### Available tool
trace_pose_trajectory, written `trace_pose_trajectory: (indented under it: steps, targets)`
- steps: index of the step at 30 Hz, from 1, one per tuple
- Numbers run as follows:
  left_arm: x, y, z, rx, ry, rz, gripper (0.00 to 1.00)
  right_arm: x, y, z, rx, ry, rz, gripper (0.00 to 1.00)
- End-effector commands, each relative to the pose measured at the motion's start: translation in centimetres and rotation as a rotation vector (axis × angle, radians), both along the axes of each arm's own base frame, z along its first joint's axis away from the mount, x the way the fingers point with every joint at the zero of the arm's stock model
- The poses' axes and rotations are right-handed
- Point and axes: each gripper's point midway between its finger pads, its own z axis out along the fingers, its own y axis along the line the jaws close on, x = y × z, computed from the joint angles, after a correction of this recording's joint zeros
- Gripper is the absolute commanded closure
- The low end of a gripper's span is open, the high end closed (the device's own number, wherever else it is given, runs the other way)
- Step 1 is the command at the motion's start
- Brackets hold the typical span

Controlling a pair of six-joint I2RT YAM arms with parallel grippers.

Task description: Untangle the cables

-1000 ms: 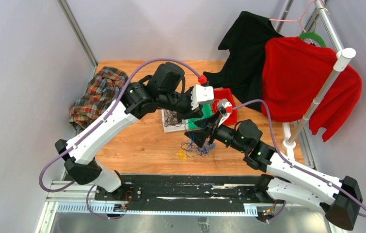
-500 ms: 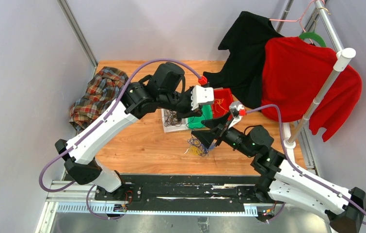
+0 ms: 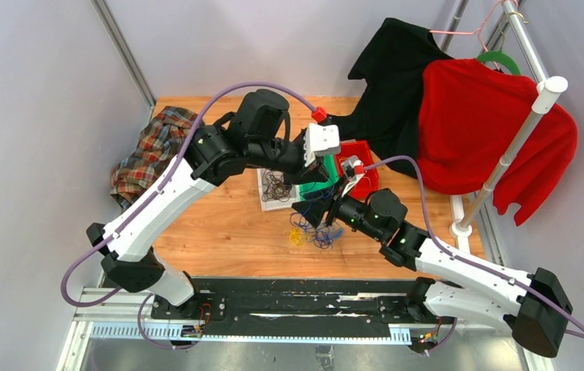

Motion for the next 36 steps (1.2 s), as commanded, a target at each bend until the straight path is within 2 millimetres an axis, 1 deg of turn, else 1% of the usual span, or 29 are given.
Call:
trace_pose_trajectory:
  steps: [1, 5, 9, 12, 13, 14, 17, 19, 21, 24, 27, 30, 32, 36]
  targets:
    - [-1.2, -0.7, 2.0, -0.059, 0.032, -0.032, 0.99, 0.8, 0.6, 2.0, 0.082, -0.002, -0.012, 0.48]
    - [-1.4, -0.6, 3.5, -0.093, 0.026, -0.028, 0.99, 0.8, 0.8, -0.8, 0.039, 0.045, -0.011, 0.49]
    - [-1.4, -0.4, 5.5, -0.133, -0.005, -0.02, 1.0, 1.1, 0.2, -5.4, -0.043, 0.104, -0.051, 0.52]
    - [-1.3, 0.0, 7.0, -0.162, -0.044, -0.006, 1.0, 1.3, -0.8, -9.4, -0.119, 0.149, -0.096, 0.54]
    - [-1.3, 0.1, 7.6, -0.171, -0.058, -0.003, 1.0, 1.3, -1.4, -11.0, -0.151, 0.168, -0.119, 0.56]
    - [-1.2, 0.5, 8.6, -0.19, -0.092, 0.01, 1.0, 1.5, -2.6, -13.7, -0.2, 0.201, -0.174, 0.58]
    - [-0.8, 0.8, 9.6, -0.203, -0.138, 0.027, 1.0, 1.8, -4.1, -16.1, -0.243, 0.229, -0.241, 0.62]
    - [-0.2, 1.1, 10.0, -0.203, -0.173, 0.047, 1.0, 1.6, -4.9, -17.3, -0.261, 0.247, -0.263, 0.63]
    - [0.5, 1.2, 9.8, -0.186, -0.201, 0.074, 1.0, 1.3, -5.3, -17.9, -0.266, 0.257, -0.268, 0.63]
    - [2.3, 1.3, 9.2, -0.148, -0.244, 0.136, 1.0, 1.2, -5.8, -17.7, -0.264, 0.252, -0.279, 0.62]
    - [4.0, 1.4, 9.8, -0.153, -0.312, 0.196, 0.99, 1.2, -6.4, -17.4, -0.276, 0.239, -0.297, 0.61]
    - [5.6, 1.2, 9.8, -0.153, -0.374, 0.242, 0.99, 1.1, -6.9, -16.9, -0.272, 0.236, -0.31, 0.56]
    - [6.3, 0.9, 8.3, -0.117, -0.38, 0.249, 1.0, 1.1, -7.5, -16.6, -0.263, 0.246, -0.334, 0.53]
    - [8.0, -0.1, 3.8, -0.028, -0.367, 0.26, 1.0, 1.2, -9.0, -15.2, -0.234, 0.247, -0.402, 0.49]
